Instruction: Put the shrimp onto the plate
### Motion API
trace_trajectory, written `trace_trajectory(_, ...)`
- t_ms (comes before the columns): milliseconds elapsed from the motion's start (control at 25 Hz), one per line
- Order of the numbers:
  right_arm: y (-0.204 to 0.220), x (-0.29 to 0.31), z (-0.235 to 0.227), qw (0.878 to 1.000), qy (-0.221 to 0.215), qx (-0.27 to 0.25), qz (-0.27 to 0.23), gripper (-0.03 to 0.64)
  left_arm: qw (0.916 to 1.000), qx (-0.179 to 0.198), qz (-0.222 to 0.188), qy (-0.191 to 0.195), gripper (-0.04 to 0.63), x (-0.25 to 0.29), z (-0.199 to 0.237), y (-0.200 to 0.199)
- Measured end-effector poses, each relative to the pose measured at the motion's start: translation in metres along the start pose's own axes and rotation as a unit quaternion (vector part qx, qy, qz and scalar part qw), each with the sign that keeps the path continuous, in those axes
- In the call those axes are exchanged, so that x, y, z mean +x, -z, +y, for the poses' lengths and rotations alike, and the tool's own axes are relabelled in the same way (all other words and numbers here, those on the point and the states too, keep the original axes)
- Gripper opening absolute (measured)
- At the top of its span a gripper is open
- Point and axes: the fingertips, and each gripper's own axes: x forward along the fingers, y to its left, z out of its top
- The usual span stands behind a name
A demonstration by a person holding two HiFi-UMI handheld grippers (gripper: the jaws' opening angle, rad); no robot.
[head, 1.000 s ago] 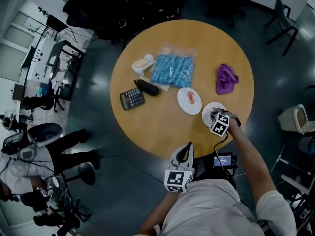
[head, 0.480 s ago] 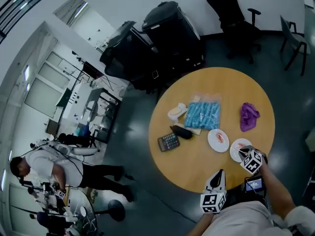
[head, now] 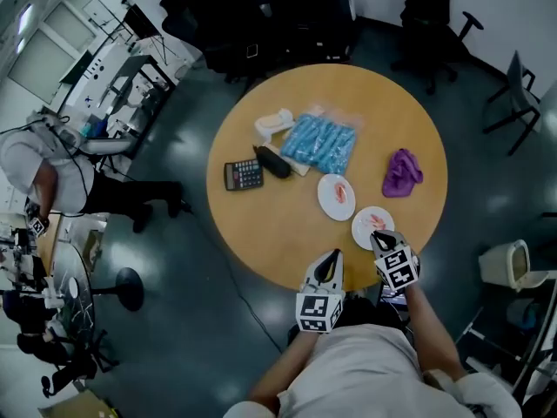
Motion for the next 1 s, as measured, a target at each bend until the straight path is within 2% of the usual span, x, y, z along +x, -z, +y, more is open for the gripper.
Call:
trace_trajectory(320, -0.02, -0.007, -0.007, 0.999, 0.022, 0.024, 0.012, 0.025, 0.9999, -0.005, 0.007, 0.012, 0.008, 0.01, 0.019, -0.016)
trace_trajectory(520, -0.032, 0.007, -0.005, 0.999, 0.031, 0.039, 0.014, 0.025, 0.9992, 0.013, 0.018, 0.033, 0.008, 0.027, 0.038, -0.018)
trace_trajectory(1000, -0.028, 0.069, -0.006, 0.998, -0.041, -0.015, 0.05, 0.025, 0.9993, -0.025, 0.015, -0.025, 0.008, 0.068, 0.051, -0.012)
